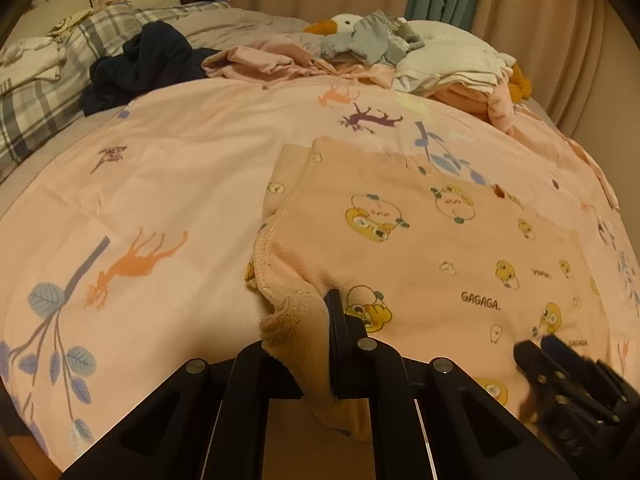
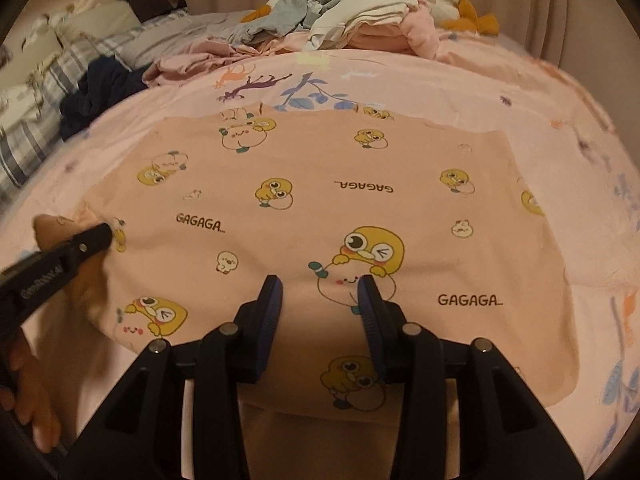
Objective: Fold small clothes
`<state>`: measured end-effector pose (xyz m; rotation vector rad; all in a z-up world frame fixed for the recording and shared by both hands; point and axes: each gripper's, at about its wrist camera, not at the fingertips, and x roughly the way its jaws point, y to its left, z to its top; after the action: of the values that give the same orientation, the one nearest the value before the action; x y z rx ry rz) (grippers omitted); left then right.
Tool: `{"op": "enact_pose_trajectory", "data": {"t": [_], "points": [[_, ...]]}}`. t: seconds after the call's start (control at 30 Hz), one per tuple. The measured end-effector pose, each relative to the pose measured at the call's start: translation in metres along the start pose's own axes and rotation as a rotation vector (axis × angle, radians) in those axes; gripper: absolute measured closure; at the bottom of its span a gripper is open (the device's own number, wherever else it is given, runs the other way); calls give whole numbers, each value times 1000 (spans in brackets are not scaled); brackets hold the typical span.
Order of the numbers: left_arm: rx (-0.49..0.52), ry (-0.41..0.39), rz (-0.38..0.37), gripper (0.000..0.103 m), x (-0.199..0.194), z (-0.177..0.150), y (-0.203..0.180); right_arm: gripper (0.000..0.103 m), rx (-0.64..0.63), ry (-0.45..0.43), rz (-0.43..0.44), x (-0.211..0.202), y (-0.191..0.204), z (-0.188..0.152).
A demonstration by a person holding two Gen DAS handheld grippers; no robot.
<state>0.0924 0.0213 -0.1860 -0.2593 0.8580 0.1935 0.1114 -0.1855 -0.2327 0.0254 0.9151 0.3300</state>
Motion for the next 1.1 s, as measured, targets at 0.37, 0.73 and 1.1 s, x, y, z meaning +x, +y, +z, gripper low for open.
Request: {"op": "enact_pose_trajectory", "data": {"t": [0.37,0.73,1.1], "points": [[160,-130,-45,99,-27,14,-81,95,535,-88,171,-55,-152,-7],[531,-73,-223,99,-33,-57,-192,91,693,-117,249,-81,-201,-29],[548,43,-305,62,-64,-50,-158,52,721,-42,525,-56,-171,0]]}}
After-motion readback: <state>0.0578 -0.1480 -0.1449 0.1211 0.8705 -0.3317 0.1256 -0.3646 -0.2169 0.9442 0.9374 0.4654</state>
